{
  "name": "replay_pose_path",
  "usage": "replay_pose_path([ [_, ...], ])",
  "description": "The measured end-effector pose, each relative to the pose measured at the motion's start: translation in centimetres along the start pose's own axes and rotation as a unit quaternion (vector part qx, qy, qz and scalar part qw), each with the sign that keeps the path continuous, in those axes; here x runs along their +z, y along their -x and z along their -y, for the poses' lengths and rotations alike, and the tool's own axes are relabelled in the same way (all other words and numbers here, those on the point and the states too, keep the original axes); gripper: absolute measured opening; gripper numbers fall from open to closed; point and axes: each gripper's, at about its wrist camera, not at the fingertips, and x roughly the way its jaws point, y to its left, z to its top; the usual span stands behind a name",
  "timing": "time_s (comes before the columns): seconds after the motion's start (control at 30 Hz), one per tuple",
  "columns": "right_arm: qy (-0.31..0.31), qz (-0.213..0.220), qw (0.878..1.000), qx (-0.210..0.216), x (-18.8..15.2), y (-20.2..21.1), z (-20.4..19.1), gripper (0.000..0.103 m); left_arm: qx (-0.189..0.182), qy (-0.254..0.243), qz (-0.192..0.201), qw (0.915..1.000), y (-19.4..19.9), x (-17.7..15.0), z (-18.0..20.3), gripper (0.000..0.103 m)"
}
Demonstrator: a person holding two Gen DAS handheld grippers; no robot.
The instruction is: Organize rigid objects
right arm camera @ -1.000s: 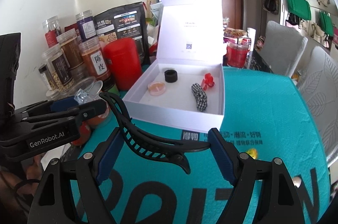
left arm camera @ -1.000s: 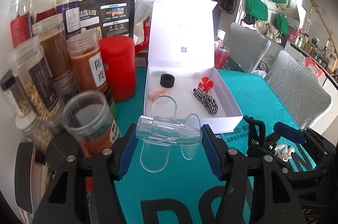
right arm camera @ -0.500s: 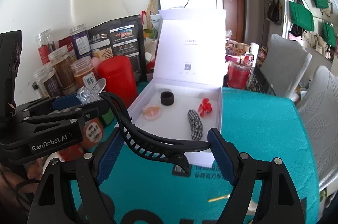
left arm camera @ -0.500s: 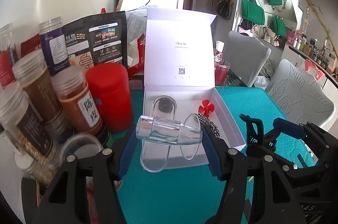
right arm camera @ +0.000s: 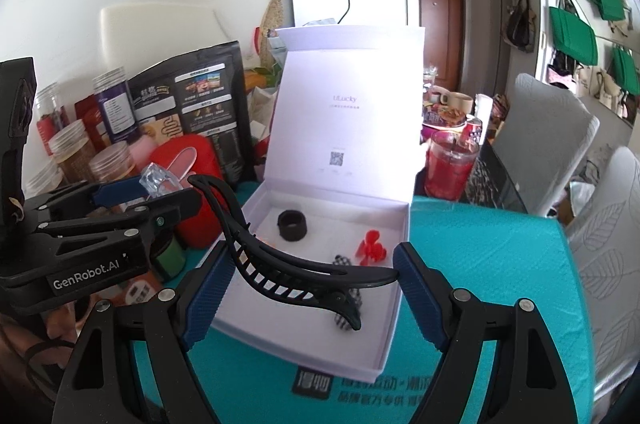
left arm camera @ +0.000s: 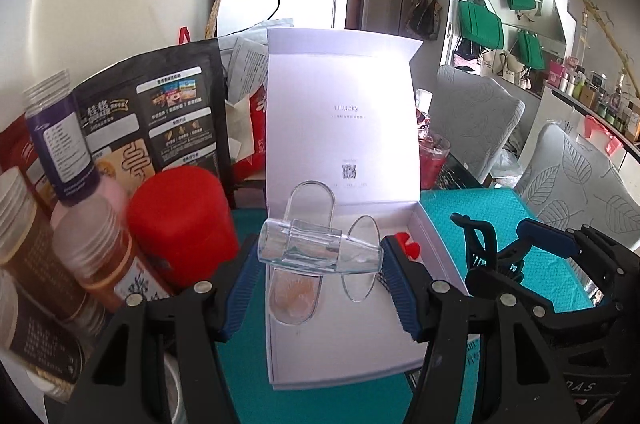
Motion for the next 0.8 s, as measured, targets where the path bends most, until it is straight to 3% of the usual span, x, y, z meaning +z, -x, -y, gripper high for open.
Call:
replay_pose_path([
  [0.5, -0.003, -0.018, 1.000, -0.008, 3.8, -6.3, 2.5, 0.081, 0.020, 0.015, -0.013, 0.9996, -6.1, 3.1, -1.1, 0.060],
  [0.8, -0.019, -0.047, 0.999, -0.015, 3.4, -9.9, 3.5, 0.081, 0.026, 0.023, -0.048, 0.9983, -10.3, 1.9, -1.7, 0.060],
])
